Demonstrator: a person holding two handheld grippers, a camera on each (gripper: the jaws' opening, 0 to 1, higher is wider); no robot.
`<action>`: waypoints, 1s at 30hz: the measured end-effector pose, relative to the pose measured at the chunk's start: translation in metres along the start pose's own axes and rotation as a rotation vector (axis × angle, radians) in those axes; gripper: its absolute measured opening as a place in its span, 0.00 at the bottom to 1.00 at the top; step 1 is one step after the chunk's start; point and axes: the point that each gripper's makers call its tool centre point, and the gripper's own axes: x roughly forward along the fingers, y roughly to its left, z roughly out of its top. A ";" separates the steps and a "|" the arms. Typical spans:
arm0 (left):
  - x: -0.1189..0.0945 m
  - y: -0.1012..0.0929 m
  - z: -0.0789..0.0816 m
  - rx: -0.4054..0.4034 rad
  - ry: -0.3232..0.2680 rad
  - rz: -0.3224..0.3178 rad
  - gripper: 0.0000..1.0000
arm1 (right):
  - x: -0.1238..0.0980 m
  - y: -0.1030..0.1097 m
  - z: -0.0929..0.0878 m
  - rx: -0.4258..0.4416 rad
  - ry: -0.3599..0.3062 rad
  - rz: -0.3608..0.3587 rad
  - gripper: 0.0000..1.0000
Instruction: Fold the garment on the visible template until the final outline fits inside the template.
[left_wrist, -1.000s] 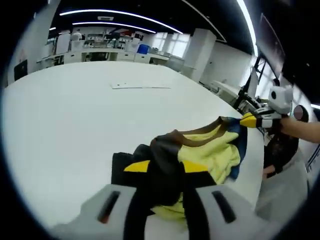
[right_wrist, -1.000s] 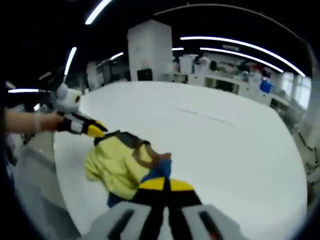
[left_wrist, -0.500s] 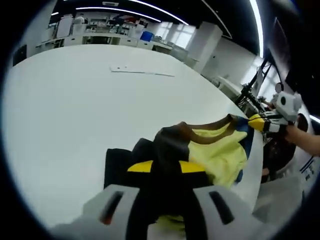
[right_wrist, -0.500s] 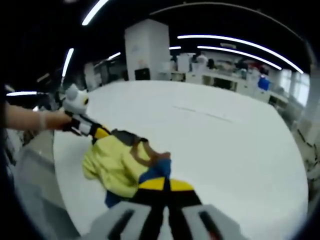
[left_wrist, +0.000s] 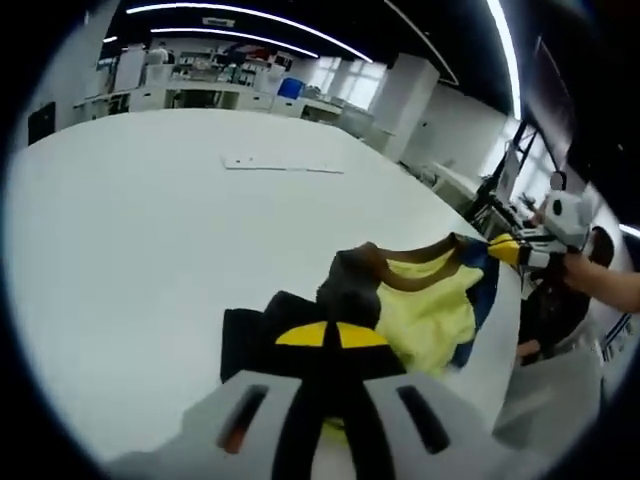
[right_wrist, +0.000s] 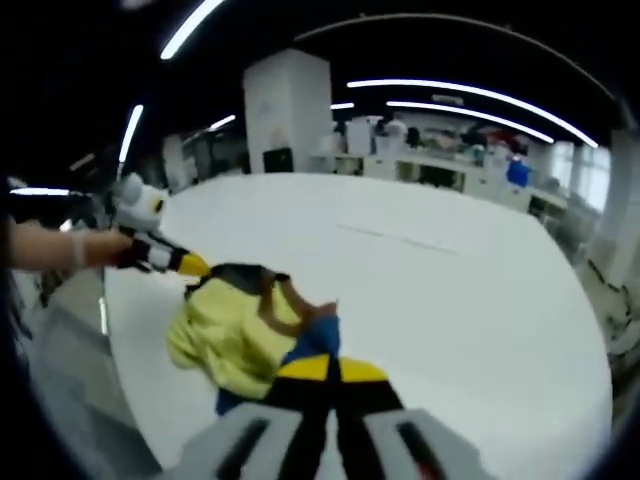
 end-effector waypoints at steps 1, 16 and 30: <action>-0.012 -0.002 0.010 0.001 -0.042 0.006 0.00 | -0.003 -0.001 0.003 0.001 -0.009 -0.004 0.00; -0.131 -0.008 0.089 0.033 -0.356 0.071 0.00 | -0.066 0.021 0.107 0.040 -0.303 0.036 0.00; -0.193 -0.034 0.145 0.115 -0.472 0.072 0.00 | -0.125 0.047 0.192 -0.047 -0.482 0.086 0.00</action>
